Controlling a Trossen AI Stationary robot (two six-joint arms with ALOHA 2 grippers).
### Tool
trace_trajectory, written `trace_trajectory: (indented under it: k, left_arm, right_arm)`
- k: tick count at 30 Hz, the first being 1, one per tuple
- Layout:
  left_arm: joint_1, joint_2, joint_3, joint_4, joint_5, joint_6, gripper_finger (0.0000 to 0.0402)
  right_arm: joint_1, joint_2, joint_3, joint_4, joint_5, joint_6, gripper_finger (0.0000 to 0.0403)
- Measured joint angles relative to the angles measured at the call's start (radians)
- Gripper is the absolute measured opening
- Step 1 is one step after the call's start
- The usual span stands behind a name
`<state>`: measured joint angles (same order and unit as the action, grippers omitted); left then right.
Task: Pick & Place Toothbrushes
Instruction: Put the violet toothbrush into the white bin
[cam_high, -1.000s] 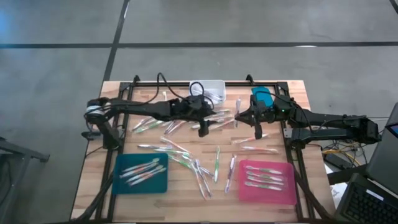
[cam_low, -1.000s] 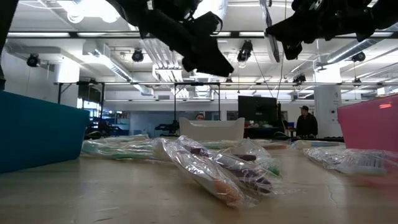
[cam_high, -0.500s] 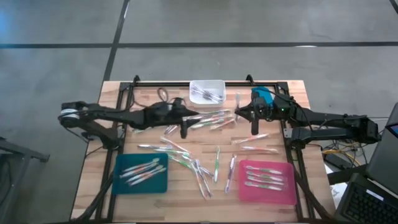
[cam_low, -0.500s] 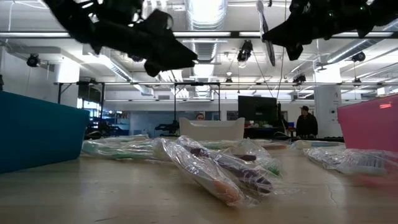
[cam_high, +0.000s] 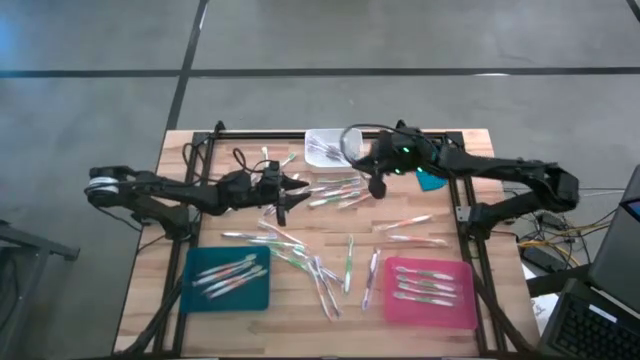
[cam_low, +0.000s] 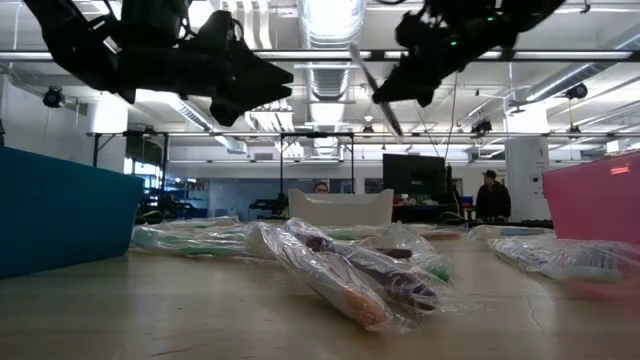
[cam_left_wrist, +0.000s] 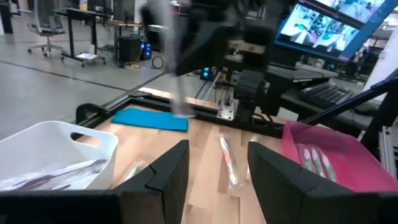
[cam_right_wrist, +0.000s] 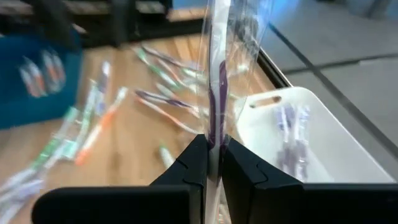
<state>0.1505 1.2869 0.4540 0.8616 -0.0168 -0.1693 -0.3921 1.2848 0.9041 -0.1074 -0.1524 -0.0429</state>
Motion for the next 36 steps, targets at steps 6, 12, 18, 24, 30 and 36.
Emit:
trace_trajectory:
  k: [6,12,18,24,30,36]
  left_arm:
    - [-0.01,-0.003,0.001,0.001,0.064,0.003,0.0167]
    - [-0.011,-0.002,0.001,0.002,0.087,0.003,0.0167]
    - [-0.011,-0.001,0.001,0.0,0.087,0.015,0.0167]
    - [-0.011,-0.001,0.0,-0.006,0.087,0.019,0.0167]
    - [-0.011,-0.001,-0.001,-0.006,0.085,0.027,0.0167]
    - [-0.011,0.0,-0.001,-0.006,0.084,0.028,0.0167]
  right_arm:
    - [-0.086,0.19,0.221,-0.16,-0.001,-0.054,0.0024]
    - [-0.137,0.376,0.43,-0.328,-0.001,-0.094,0.0024]
    - [-0.158,0.532,0.579,-0.453,-0.001,-0.143,0.0024]
    - [-0.178,0.613,0.652,-0.493,-0.001,-0.175,0.0024]
    - [-0.194,0.648,0.663,-0.494,-0.002,-0.188,0.0024]
    - [-0.205,0.69,0.662,-0.495,-0.001,-0.197,0.0023]
